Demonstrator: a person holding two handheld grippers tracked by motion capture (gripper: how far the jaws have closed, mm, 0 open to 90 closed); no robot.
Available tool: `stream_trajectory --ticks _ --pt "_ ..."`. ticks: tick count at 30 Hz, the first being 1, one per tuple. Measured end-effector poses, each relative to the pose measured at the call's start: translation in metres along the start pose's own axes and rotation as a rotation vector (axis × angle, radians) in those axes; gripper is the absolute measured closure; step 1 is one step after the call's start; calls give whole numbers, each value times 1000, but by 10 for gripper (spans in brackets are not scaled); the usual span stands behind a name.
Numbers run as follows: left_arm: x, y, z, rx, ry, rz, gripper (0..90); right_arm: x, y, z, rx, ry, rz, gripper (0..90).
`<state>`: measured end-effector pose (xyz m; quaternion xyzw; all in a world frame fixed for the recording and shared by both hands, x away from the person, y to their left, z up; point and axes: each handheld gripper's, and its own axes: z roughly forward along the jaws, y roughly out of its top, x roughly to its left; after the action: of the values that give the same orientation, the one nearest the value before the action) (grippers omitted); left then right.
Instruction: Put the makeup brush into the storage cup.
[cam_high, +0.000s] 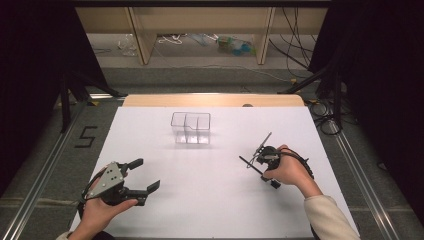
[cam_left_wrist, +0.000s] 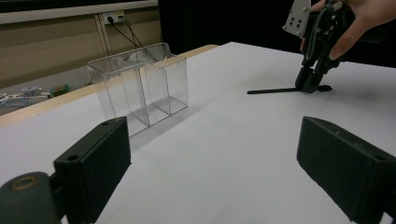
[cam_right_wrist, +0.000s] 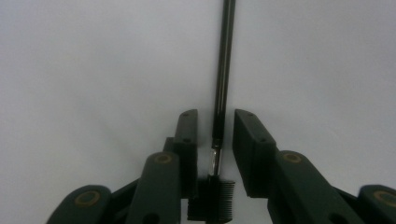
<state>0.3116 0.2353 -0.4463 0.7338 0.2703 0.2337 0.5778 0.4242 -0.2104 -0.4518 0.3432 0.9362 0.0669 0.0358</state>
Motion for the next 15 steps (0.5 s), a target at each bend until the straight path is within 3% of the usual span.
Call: stream_trajectory --ticks 5,9,15 --pt "0 0 0 1 -1 0 97 1 3 0 26 13 -14 823" --pt "0 0 0 3 0 1 98 0 5 0 42 27 -45 835" --pt "0 0 0 4 -1 -1 98 -1 6 0 55 42 -37 854"
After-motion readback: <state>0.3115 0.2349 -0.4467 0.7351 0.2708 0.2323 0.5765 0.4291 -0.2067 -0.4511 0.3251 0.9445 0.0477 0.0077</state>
